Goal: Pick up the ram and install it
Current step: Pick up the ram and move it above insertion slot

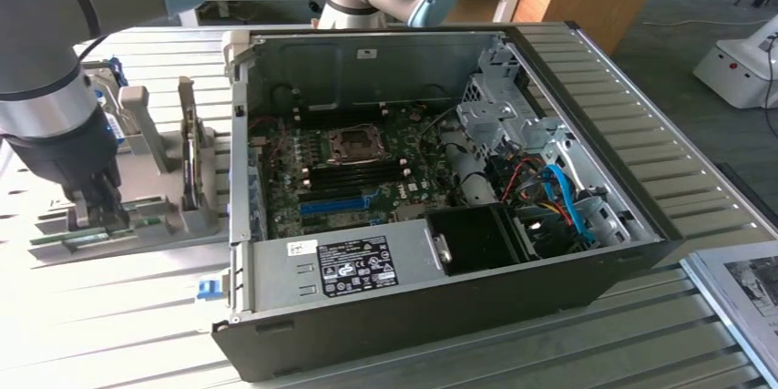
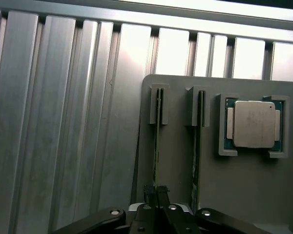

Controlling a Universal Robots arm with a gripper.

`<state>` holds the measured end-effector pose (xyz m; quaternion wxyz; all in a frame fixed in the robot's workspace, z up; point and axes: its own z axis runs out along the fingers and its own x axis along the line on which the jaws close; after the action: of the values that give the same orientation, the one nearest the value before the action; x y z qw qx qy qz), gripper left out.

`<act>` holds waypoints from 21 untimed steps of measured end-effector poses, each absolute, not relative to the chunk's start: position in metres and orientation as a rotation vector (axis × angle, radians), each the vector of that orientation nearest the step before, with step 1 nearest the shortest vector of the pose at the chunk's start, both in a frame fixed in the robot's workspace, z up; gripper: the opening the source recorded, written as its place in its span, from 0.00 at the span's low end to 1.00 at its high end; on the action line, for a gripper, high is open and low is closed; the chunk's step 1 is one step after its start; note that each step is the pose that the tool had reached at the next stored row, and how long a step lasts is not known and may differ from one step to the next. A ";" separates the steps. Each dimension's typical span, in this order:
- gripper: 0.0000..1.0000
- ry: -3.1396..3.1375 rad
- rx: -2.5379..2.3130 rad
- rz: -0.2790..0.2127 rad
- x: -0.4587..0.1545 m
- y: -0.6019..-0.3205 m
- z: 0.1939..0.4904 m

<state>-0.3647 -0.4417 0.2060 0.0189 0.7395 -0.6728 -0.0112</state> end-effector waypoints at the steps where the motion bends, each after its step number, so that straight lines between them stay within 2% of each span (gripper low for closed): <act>1: 0.12 -2.089 2.296 -0.035 -0.365 -0.442 0.207; 21: 0.12 -2.090 2.294 -0.035 -0.364 -0.442 0.227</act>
<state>-0.3645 -0.4417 0.2274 0.0189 0.7391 -0.6733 -0.0111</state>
